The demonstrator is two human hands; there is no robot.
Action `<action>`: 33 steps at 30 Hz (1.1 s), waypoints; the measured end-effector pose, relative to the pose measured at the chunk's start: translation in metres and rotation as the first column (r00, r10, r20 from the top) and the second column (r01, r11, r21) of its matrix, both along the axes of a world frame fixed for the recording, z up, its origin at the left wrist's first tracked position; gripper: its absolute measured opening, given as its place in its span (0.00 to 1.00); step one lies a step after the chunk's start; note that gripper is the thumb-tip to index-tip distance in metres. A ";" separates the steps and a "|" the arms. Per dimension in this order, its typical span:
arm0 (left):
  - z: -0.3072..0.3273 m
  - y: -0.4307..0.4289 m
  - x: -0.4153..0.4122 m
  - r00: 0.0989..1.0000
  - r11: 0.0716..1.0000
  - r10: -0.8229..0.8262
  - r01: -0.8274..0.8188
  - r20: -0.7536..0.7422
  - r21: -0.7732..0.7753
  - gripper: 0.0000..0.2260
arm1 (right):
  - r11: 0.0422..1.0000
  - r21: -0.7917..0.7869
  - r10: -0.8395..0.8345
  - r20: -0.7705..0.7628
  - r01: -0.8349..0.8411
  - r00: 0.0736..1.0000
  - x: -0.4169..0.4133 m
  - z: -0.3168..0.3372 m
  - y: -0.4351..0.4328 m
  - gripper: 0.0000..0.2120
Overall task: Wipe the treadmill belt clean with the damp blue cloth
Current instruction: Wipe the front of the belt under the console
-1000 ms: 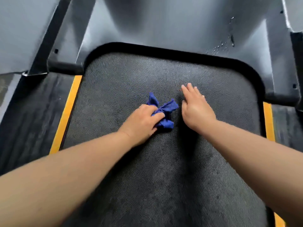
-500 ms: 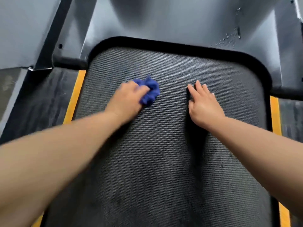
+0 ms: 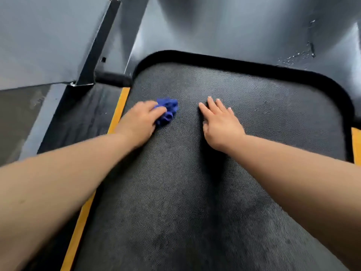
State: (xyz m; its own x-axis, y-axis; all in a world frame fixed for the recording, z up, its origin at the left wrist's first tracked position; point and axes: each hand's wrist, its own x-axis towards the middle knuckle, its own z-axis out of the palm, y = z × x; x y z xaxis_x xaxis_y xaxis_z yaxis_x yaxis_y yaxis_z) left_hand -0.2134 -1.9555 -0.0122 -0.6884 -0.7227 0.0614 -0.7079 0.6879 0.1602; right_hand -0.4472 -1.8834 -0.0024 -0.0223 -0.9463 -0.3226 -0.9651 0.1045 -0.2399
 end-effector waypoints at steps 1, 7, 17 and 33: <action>0.000 -0.011 -0.004 0.993 0.994 0.112 -0.112 0.024 0.009 0.18 | 1.000 -0.002 -0.020 -0.001 0.020 1.000 0.003 -0.002 0.000 0.27; 0.014 0.039 0.012 0.991 0.983 -0.090 0.073 0.097 0.167 0.16 | 0.995 -0.053 -0.079 0.032 0.080 0.996 0.031 -0.004 -0.001 0.27; 0.018 -0.054 0.005 0.966 0.987 0.159 -0.148 0.206 -0.065 0.10 | 0.994 -0.091 -0.051 0.059 0.057 0.997 0.051 -0.012 0.005 0.27; 0.019 -0.043 0.008 0.925 0.987 0.112 -0.063 0.363 -0.144 0.12 | 0.995 -0.103 0.010 0.047 -0.005 0.999 0.043 -0.029 0.014 0.27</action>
